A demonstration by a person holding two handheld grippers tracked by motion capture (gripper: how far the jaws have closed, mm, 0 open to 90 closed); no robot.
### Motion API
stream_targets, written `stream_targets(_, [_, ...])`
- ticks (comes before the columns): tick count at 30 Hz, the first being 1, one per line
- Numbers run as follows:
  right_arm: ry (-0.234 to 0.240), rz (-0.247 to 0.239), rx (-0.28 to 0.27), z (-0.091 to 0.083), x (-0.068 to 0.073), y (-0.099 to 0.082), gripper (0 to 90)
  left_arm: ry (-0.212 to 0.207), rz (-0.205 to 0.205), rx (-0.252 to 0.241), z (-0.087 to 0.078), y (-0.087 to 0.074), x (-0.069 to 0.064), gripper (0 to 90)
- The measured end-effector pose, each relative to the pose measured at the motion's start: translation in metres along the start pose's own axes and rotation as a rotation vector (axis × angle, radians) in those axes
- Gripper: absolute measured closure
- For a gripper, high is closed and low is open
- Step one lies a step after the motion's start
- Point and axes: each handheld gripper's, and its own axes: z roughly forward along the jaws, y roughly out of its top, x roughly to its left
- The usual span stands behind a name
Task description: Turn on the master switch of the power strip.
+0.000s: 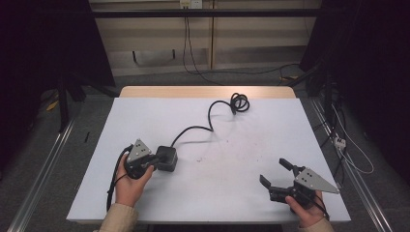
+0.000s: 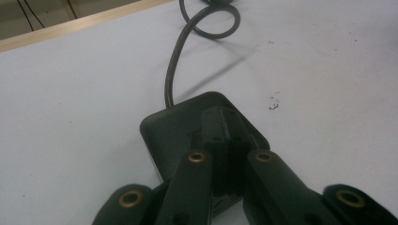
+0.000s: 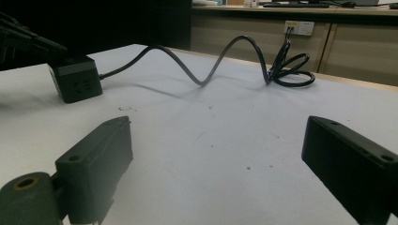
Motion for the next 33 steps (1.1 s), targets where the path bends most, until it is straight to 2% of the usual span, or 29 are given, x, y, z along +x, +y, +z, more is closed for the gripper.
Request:
stream_targets(4, [0.001, -0.004, 0.002, 0.0003, 0.0001, -0.0001, 8.3, 0.011, 0.023, 0.005, 0.0002, 0.0001, -0.0016, 90.0])
stream_targets(18, [0.005, -0.004, -0.001, 0.0018, -0.0007, 0.0002, 8.3, -0.014, -0.035, -0.016, 0.0001, -0.0024, 0.0013, 90.0])
stream_targets(22, [0.005, 0.000, -0.001, 0.0028, -0.0001, 0.0009, 8.4, -0.027, -0.064, -0.028, -0.0006, -0.0044, 0.0025, 90.0])
stream_targets(27, [0.011, -0.006, -0.001, 0.0048, 0.0005, 0.0012, 8.3, -0.004, -0.053, -0.034, -0.0030, -0.0042, 0.0006, 90.0])
stream_targets(33, [0.018, -0.003, -0.007, 0.0066, 0.0009, 0.0020, 8.4, -0.006, -0.134, -0.065, -0.0080, -0.0092, 0.0053, 81.7])
